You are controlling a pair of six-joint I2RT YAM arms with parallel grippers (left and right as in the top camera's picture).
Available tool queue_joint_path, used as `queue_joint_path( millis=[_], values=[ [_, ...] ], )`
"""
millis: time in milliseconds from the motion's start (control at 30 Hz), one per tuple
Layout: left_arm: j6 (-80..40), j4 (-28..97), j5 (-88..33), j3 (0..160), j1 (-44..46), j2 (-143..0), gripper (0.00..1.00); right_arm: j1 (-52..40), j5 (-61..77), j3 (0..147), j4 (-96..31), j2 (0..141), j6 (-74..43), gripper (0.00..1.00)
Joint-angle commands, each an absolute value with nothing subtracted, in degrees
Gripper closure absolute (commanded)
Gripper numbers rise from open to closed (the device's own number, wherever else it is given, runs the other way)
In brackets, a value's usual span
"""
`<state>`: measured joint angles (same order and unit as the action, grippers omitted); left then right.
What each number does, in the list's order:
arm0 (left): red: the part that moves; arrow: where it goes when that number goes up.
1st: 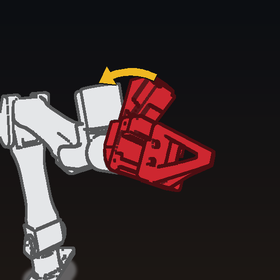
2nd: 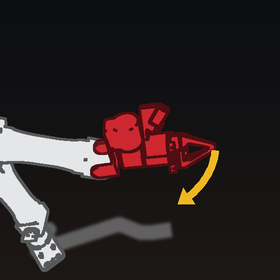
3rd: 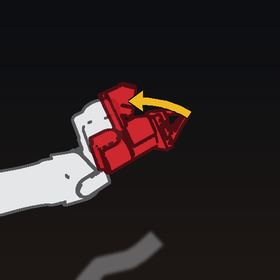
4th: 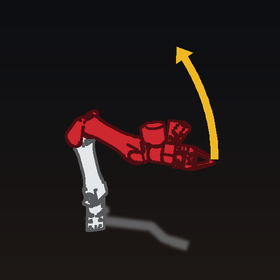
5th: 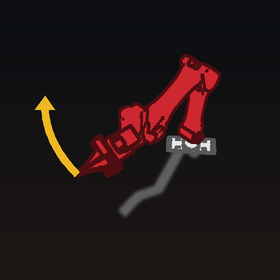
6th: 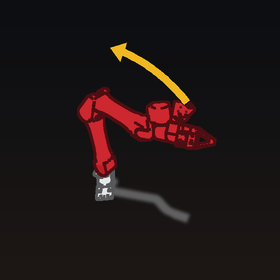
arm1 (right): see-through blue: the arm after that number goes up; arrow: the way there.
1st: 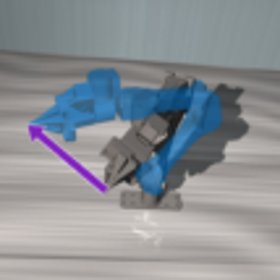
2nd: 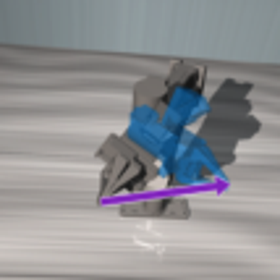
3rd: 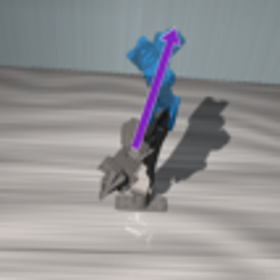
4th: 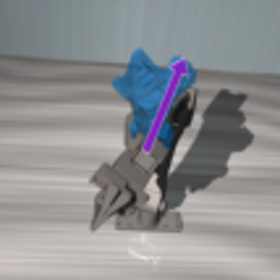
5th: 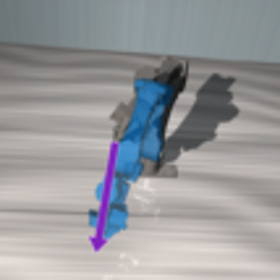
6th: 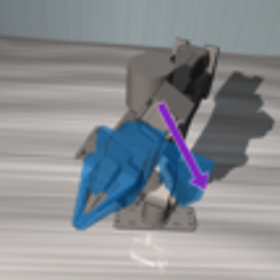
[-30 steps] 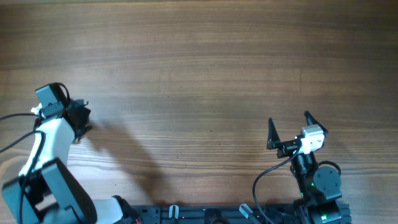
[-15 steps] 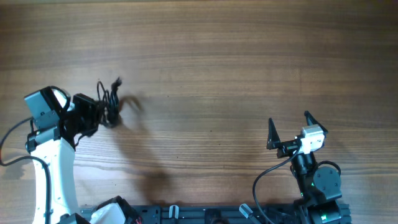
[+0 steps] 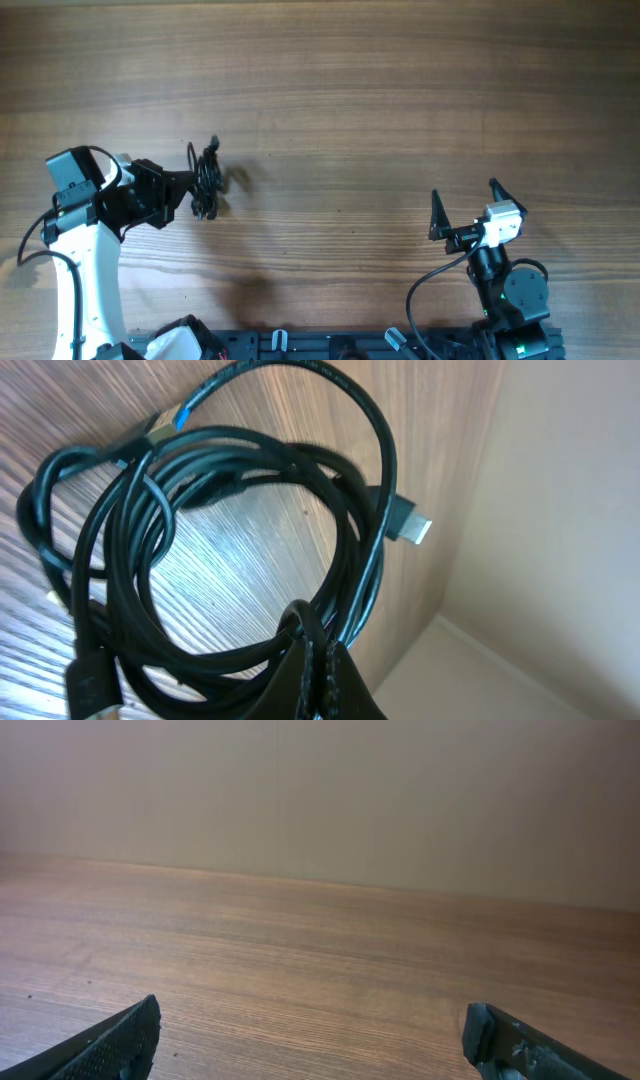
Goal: Untangle cables
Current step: 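Lift the cable bundle with the left gripper toward table center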
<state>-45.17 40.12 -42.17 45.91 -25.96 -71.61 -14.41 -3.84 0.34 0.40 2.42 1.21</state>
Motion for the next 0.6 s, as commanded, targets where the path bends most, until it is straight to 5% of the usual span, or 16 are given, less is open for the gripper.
queue_joint_path(
  millis=[0, 567],
  values=[
    [-45.5, 39.9, -48.6, 46.1, -26.0, -71.0, 0.96, -14.2, -2.9, 0.3, 0.6, 2.4, 1.3, 0.00],
    [-47.2, 34.5, -50.0, 46.1, -21.8, -71.0, 0.96, -14.2, -2.9, 0.3, 0.6, 2.4, 1.4, 0.00]
  ],
)
